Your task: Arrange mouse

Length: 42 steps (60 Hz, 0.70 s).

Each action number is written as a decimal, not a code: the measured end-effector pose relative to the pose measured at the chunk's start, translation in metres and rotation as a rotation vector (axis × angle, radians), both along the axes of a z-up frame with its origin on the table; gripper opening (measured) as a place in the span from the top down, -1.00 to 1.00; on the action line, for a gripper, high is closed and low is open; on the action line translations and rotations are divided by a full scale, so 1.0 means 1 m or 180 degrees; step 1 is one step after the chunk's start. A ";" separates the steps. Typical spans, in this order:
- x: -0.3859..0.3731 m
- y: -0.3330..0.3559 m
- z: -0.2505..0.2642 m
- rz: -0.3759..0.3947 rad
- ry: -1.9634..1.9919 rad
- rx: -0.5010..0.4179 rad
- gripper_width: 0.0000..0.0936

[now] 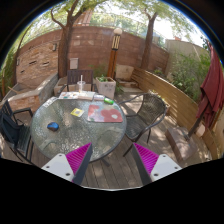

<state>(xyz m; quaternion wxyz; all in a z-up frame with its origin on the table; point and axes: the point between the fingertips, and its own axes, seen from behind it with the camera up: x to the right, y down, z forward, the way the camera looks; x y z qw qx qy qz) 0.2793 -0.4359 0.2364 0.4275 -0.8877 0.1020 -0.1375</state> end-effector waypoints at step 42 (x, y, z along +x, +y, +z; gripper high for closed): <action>-0.257 0.277 -0.241 0.1263 0.0250 -0.0318 -0.77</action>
